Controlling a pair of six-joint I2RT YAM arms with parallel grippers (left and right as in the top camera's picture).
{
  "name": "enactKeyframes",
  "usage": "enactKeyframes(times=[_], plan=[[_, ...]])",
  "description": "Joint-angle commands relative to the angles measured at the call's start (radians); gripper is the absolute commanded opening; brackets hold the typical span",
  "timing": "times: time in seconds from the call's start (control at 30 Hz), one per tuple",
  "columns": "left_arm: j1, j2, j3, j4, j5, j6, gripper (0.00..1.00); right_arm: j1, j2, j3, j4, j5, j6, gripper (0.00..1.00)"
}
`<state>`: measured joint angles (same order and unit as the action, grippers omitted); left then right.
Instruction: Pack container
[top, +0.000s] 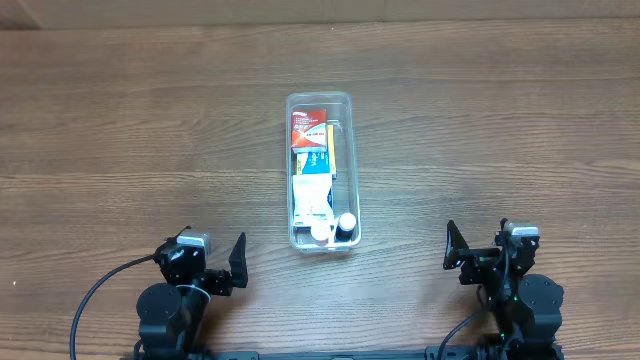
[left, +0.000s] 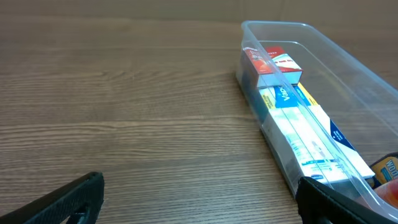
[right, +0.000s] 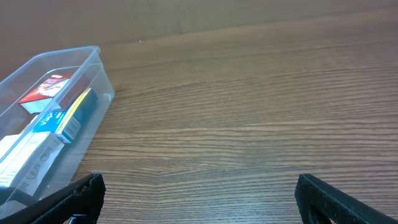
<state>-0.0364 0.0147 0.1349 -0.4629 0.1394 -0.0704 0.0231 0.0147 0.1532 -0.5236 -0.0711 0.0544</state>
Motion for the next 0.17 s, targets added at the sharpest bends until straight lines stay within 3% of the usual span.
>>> enactKeyframes(times=[0.0,0.13], plan=[[0.012,-0.010,-0.004,0.004,0.008,0.019,1.00,0.005,-0.012,-0.010,0.006,-0.002,-0.003,1.00],[0.012,-0.010,-0.004,0.004,0.008,0.019,1.00,0.005,-0.012,-0.010,0.006,-0.002,-0.003,1.00]])
